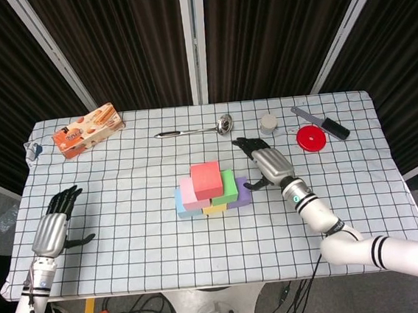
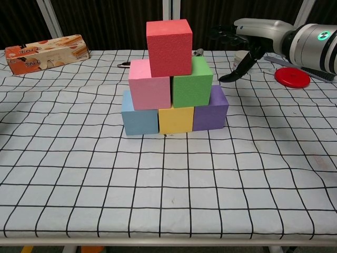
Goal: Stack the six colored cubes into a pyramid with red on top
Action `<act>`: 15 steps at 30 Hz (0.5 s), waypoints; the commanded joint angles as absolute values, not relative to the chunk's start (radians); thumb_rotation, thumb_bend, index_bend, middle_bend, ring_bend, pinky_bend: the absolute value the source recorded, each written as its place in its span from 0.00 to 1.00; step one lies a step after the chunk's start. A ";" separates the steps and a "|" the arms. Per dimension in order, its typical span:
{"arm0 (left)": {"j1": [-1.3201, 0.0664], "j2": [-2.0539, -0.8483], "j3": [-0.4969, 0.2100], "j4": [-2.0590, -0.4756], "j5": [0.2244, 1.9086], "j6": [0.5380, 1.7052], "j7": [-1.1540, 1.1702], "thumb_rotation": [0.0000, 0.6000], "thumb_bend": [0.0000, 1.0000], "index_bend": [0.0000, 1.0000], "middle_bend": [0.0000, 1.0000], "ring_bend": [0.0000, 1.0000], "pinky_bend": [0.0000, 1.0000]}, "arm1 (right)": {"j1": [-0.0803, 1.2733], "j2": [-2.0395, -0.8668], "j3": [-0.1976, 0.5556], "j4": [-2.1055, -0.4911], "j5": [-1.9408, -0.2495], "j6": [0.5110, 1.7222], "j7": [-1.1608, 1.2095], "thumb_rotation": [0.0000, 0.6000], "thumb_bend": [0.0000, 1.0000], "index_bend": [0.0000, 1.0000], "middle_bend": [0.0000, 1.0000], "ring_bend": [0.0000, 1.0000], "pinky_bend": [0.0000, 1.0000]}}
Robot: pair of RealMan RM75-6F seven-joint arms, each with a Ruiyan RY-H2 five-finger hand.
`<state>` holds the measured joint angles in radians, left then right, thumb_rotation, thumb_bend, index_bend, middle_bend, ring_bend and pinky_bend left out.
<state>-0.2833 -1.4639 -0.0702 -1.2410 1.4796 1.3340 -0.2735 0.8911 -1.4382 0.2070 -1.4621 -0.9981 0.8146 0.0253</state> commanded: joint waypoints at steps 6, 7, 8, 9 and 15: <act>-0.293 -1.457 -0.083 -1.249 1.468 1.325 -0.264 1.00 0.00 0.07 0.03 0.00 0.04 | 0.887 -1.469 0.220 -1.439 -1.027 0.801 0.048 1.00 0.16 0.00 0.00 0.00 0.00; -0.291 -1.457 -0.081 -1.250 1.468 1.327 -0.262 1.00 0.00 0.07 0.03 0.00 0.04 | 0.887 -1.472 0.221 -1.435 -1.028 0.798 0.049 1.00 0.16 0.00 0.00 0.00 0.00; -0.290 -1.457 -0.081 -1.250 1.467 1.328 -0.260 1.00 0.00 0.07 0.03 0.00 0.04 | 0.887 -1.475 0.222 -1.433 -1.029 0.796 0.050 1.00 0.16 0.00 0.00 0.00 0.00; -0.290 -1.456 -0.081 -1.250 1.465 1.328 -0.260 1.00 0.00 0.07 0.03 0.00 0.04 | 0.887 -1.479 0.223 -1.429 -1.031 0.793 0.051 1.00 0.16 0.00 0.00 0.00 0.00; -0.288 -1.454 -0.081 -1.249 1.462 1.327 -0.263 1.00 0.00 0.07 0.03 0.00 0.04 | 0.888 -1.494 0.230 -1.417 -1.040 0.783 0.054 1.00 0.16 0.00 0.00 0.00 0.00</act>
